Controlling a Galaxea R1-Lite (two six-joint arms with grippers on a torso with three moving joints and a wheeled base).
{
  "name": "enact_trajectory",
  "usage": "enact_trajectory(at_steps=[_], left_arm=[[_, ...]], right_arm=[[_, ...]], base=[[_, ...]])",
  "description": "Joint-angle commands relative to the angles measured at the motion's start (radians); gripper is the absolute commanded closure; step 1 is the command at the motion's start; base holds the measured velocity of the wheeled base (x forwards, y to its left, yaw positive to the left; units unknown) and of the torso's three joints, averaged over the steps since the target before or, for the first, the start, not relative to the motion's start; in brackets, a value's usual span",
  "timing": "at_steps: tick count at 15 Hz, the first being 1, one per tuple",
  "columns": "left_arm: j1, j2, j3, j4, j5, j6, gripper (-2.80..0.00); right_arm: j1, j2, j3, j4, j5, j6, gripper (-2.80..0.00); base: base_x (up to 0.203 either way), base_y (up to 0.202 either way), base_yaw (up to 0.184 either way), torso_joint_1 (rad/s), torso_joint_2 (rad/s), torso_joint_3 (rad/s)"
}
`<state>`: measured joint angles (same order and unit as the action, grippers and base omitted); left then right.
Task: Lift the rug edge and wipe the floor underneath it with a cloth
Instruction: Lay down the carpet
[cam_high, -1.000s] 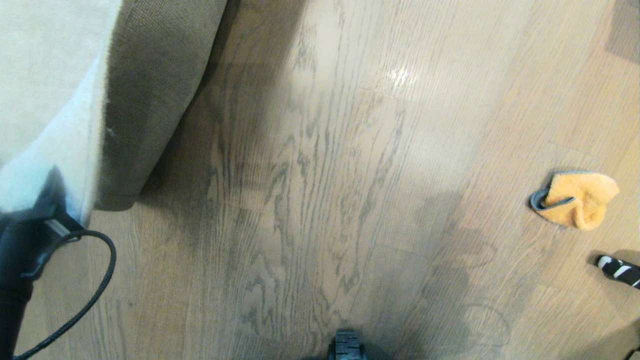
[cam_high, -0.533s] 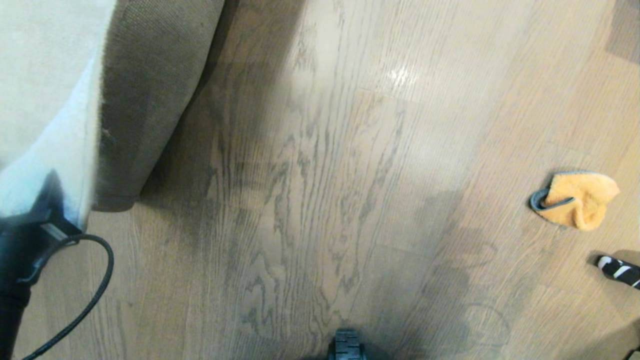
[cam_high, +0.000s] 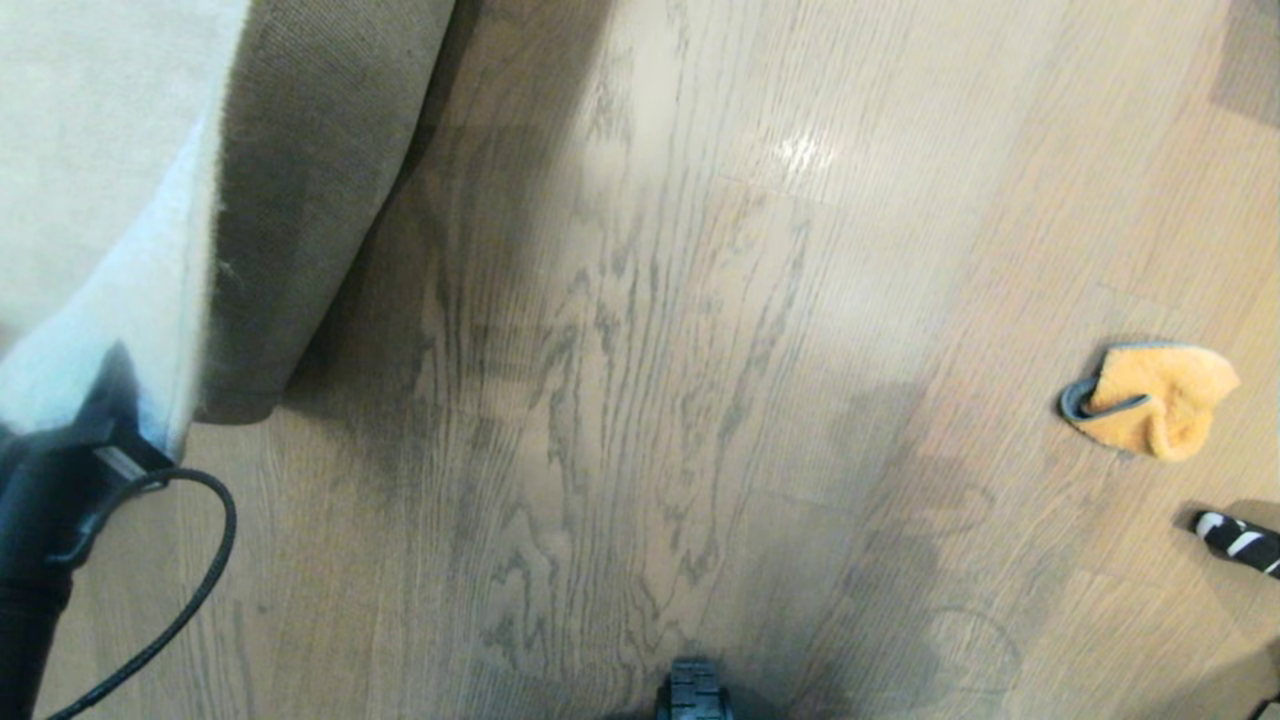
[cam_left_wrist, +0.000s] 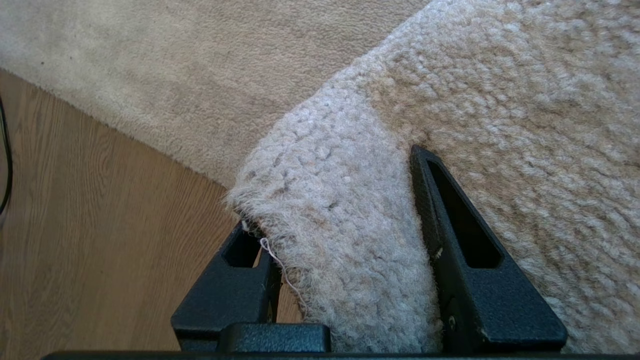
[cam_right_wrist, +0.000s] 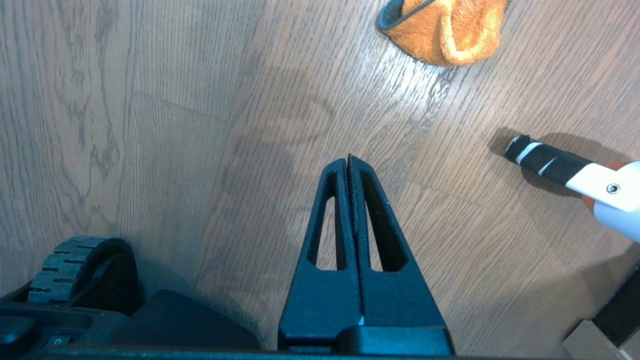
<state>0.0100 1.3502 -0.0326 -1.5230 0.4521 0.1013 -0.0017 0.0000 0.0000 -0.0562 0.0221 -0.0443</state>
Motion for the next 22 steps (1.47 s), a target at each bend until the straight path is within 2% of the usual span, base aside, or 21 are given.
enact_trajectory(at_steps=[1, 5, 13, 22], left_arm=[[-0.001, -0.005, -0.003, -0.047, 0.002, -0.002, -2.80], [-0.001, -0.031, -0.013, -0.047, 0.003, -0.025, -2.80], [-0.001, -0.014, -0.014, -0.047, 0.010, 0.006, -2.80], [-0.067, -0.031, -0.013, -0.047, 0.016, -0.007, -2.80]], right_arm=[[0.000, 0.002, 0.000, -0.001, 0.001, 0.000, 0.00], [0.000, 0.002, 0.000, -0.001, 0.001, 0.000, 0.00], [0.000, 0.002, 0.000, -0.001, 0.001, 0.000, 0.00], [0.000, 0.002, 0.000, -0.001, 0.001, 0.000, 0.00]], base=[[0.000, 0.000, 0.000, 0.000, 0.00, 0.000], [0.000, 0.000, 0.000, 0.000, 0.00, 0.000], [0.000, 0.000, 0.000, 0.000, 0.00, 0.000], [0.000, 0.000, 0.000, 0.000, 0.00, 0.000]])
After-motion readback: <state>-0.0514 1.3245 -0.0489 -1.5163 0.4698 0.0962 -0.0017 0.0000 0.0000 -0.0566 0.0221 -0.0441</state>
